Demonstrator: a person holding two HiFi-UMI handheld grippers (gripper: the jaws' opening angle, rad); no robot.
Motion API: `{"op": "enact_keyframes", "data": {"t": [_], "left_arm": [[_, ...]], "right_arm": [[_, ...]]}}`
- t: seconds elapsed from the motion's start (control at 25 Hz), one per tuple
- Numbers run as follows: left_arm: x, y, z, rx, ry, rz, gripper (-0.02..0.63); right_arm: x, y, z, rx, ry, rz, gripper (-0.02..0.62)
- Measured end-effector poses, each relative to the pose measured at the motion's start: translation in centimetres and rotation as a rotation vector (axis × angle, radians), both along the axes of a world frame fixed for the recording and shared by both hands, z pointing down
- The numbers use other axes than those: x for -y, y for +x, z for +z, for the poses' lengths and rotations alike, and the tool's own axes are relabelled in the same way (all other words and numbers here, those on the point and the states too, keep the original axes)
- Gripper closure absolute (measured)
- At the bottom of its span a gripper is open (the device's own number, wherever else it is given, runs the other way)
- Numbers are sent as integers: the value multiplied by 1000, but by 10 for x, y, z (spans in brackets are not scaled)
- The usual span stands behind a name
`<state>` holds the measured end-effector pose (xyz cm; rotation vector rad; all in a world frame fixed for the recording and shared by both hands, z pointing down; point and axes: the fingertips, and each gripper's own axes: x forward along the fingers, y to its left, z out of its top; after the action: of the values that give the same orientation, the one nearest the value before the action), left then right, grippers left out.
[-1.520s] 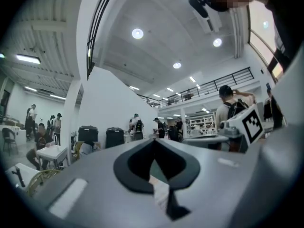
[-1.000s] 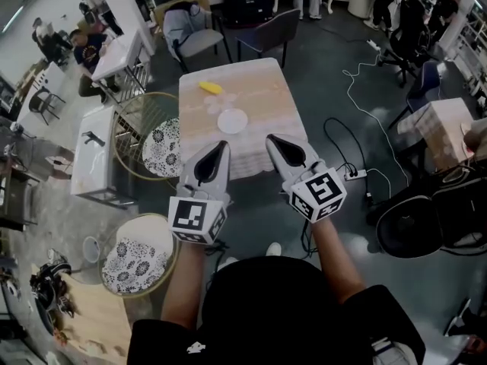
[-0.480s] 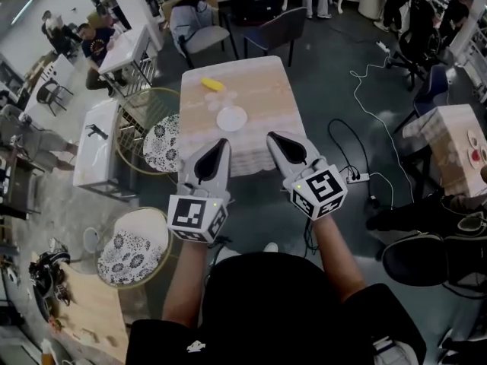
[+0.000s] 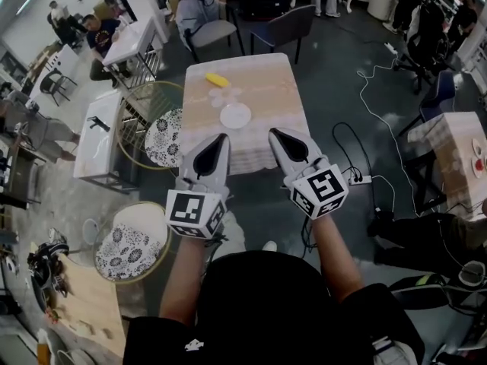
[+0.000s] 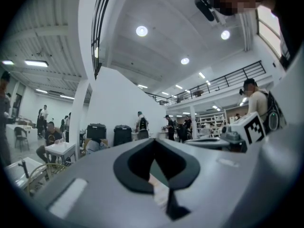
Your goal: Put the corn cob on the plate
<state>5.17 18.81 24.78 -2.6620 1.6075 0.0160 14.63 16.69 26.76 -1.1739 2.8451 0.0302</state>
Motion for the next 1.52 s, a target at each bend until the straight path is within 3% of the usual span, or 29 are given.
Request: {"op": "enact_keyframes", "data": {"t": [1.52], "left_arm": [[174,-96,-5,-39,-5,22,600]], "right_arm": [[170,-97,-7,-34,-11,17,594]]}}
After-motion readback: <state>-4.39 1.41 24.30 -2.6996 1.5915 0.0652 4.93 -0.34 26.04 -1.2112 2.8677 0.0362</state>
